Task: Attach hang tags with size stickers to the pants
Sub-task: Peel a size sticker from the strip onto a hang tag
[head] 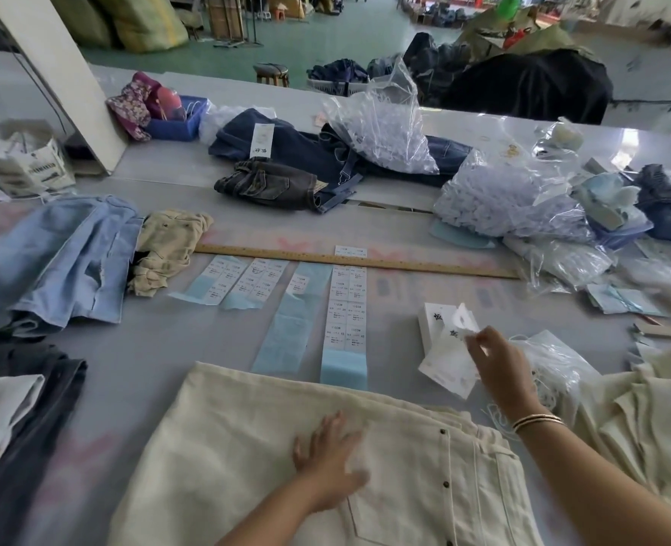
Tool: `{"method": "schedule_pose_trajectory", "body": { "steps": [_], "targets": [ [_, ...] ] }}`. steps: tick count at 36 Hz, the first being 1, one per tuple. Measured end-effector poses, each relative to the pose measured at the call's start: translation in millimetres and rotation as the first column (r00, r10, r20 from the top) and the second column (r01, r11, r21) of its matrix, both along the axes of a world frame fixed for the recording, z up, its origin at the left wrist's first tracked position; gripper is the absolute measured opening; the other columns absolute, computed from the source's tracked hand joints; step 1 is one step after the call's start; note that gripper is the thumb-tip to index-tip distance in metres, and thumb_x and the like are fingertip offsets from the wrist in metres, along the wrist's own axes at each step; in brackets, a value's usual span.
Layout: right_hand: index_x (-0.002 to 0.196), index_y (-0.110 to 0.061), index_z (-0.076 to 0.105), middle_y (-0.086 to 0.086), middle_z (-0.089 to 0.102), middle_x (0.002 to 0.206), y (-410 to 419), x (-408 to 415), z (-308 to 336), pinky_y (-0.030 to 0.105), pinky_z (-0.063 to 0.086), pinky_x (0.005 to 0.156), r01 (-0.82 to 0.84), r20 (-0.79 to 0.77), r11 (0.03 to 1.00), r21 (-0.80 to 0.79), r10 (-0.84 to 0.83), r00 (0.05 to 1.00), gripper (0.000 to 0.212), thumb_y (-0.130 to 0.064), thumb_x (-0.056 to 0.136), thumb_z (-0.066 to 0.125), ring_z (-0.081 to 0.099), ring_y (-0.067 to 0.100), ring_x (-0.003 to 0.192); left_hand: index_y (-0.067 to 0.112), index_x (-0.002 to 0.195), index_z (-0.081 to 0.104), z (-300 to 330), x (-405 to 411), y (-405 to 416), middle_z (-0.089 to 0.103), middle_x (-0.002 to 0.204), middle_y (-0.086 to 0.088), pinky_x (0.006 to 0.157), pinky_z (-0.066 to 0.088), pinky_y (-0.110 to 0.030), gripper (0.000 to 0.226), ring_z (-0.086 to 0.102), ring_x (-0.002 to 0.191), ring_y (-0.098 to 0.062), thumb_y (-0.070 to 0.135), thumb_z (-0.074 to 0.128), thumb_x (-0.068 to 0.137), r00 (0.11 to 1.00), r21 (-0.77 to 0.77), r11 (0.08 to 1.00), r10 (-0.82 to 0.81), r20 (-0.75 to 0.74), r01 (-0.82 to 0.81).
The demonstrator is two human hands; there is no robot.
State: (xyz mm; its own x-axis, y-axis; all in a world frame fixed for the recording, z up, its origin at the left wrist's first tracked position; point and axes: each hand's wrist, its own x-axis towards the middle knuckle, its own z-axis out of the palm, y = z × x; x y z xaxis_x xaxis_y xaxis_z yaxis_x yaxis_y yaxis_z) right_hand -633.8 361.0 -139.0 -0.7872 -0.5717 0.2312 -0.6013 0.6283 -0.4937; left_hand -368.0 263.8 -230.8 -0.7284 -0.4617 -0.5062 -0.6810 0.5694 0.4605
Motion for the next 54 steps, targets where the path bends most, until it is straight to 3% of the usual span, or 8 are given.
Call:
{"method": "schedule_pose_trajectory", "body": {
  "steps": [4, 8, 11, 19, 25, 31, 43, 54],
  "targets": [
    [0.085, -0.006, 0.07, 0.014, 0.073, 0.081, -33, 50, 24, 0.03, 0.046, 0.053, -0.167, -0.193, 0.981, -0.098, 0.146, 0.97, 0.01, -0.005, 0.076, 0.075, 0.068, 0.033, 0.063, 0.029, 0.114, 0.067, 35, -13, -27, 0.061, 0.128, 0.009, 0.108, 0.032, -0.029, 0.029, 0.05, 0.126, -0.012, 0.043, 0.052, 0.094, 0.764, 0.562, 0.747, 0.578, -0.286, -0.355],
    [0.089, -0.007, 0.071, 0.008, 0.07, 0.072, -58, 106, 19, 0.027, 0.051, 0.045, -0.487, -0.341, 0.873, -0.011, 0.454, 0.823, 0.025, -0.006, 0.066, 0.081, 0.066, 0.025, 0.056, 0.021, 0.113, 0.064, 56, -28, -56, 0.067, 0.117, -0.001, 0.096, 0.038, -0.036, 0.046, 0.058, 0.114, -0.015, 0.049, 0.03, 0.098, 0.471, 0.977, 0.176, 0.876, -0.099, -0.122],
    [0.08, -0.013, 0.068, 0.0, 0.071, 0.081, -64, 130, 1, 0.023, 0.054, 0.059, -0.677, -0.36, 0.727, 0.111, 0.665, 0.655, 0.017, -0.016, 0.066, 0.078, 0.068, 0.019, 0.071, 0.015, 0.121, 0.061, 59, -36, -78, 0.069, 0.114, -0.012, 0.081, 0.052, -0.035, 0.055, 0.066, 0.1, -0.023, 0.054, 0.028, 0.098, 0.435, 0.998, 0.04, 0.9, -0.017, -0.043],
    [0.09, -0.024, 0.069, -0.004, 0.07, 0.109, -72, 118, -35, 0.043, 0.05, 0.096, -0.651, -0.111, 0.759, 0.012, 0.648, 0.754, 0.02, -0.036, 0.088, 0.054, 0.067, 0.016, 0.098, 0.009, 0.107, 0.067, 30, -33, -101, 0.07, 0.102, -0.01, 0.077, 0.048, -0.029, 0.021, 0.064, 0.092, -0.024, 0.014, 0.051, 0.095, 0.663, 0.508, 0.708, 0.681, -0.31, -0.49],
    [0.146, -0.036, 0.026, -0.004, 0.015, 0.158, -66, 50, -50, 0.054, -0.001, 0.115, -0.391, 0.059, 0.701, 0.597, 0.448, 0.892, 0.061, -0.043, 0.091, 0.05, 0.009, 0.019, 0.147, 0.017, 0.077, 0.054, 17, -33, -116, 0.06, 0.092, -0.006, 0.069, 0.037, -0.028, 0.018, 0.057, 0.095, -0.028, 0.022, 0.05, 0.094, 0.898, 0.081, 0.951, 0.307, -0.315, -0.297],
    [0.144, -0.043, 0.029, -0.005, 0.024, 0.156, -37, 14, -56, 0.059, 0.004, 0.114, -0.405, 0.062, 0.564, 0.719, 0.529, 0.846, 0.056, -0.029, 0.092, 0.045, 0.024, 0.015, 0.143, 0.014, 0.133, 0.051, 8, -47, -126, 0.045, 0.144, 0.006, 0.103, 0.033, -0.029, 0.04, 0.04, 0.13, -0.014, 0.025, 0.044, 0.095, 0.962, -0.225, 0.974, -0.098, -0.255, 0.039],
    [0.103, -0.015, 0.07, 0.002, 0.07, 0.085, -33, 4, -35, 0.056, 0.049, 0.09, -0.298, -0.274, 0.886, 0.356, 0.403, 0.873, 0.038, -0.015, 0.067, 0.079, 0.069, 0.027, 0.08, 0.014, 0.134, 0.046, -4, -65, -131, 0.046, 0.144, -0.001, 0.106, 0.034, -0.034, 0.04, 0.047, 0.127, -0.022, 0.025, 0.036, 0.097, 0.962, -0.291, 0.929, -0.263, -0.079, 0.23],
    [0.15, -0.015, 0.02, 0.001, 0.016, 0.158, -147, 40, -86, 0.044, 0.011, 0.117, -0.598, 0.247, 0.546, 0.586, 0.583, 0.774, 0.062, -0.029, 0.096, 0.048, 0.013, 0.017, 0.146, 0.013, 0.143, 0.036, -13, -57, -124, 0.03, 0.154, 0.001, 0.117, 0.013, -0.039, 0.047, 0.038, 0.135, -0.018, 0.023, 0.036, 0.097, 0.959, -0.278, 0.938, -0.252, -0.129, 0.209]
  ]
}}
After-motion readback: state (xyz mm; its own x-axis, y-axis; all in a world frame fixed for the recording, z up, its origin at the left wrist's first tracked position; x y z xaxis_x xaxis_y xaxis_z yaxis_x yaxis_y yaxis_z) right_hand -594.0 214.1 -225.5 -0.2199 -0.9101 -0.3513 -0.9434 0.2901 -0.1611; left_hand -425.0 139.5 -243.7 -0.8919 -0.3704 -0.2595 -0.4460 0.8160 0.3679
